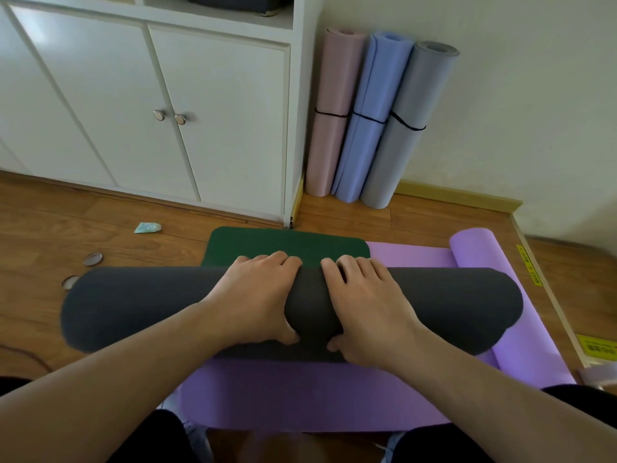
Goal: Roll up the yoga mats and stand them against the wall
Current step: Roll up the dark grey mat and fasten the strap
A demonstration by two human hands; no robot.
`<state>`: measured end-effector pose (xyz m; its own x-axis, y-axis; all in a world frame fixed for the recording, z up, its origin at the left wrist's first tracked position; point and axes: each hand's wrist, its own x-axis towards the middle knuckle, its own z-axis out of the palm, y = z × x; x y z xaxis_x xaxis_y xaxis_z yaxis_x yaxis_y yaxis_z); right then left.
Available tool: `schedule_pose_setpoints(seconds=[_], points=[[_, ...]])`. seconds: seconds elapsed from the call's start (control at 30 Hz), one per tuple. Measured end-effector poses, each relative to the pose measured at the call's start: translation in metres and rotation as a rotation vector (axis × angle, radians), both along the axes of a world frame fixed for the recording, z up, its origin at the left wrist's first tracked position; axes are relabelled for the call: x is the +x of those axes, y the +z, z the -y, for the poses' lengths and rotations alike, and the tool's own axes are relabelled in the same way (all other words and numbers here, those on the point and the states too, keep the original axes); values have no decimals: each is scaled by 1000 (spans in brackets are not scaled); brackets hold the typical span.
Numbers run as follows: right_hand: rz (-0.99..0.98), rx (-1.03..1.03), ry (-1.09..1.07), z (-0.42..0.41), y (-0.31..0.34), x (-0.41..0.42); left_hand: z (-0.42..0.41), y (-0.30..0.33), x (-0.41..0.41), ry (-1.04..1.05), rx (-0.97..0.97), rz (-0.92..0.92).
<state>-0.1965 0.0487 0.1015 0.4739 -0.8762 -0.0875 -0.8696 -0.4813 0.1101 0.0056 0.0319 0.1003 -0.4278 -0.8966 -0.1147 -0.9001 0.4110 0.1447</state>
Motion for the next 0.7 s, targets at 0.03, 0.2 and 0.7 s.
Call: schedule_pose_setpoints(seconds=[0.03, 0.2, 0.7], points=[[10, 22, -3, 1, 0, 0, -1, 0, 0, 2, 24, -1], [77, 23, -3, 5, -1, -1, -10, -8, -4, -3, -68, 148], [-3, -25, 11, 4, 0, 2, -2, 1, 2, 12, -29, 51]])
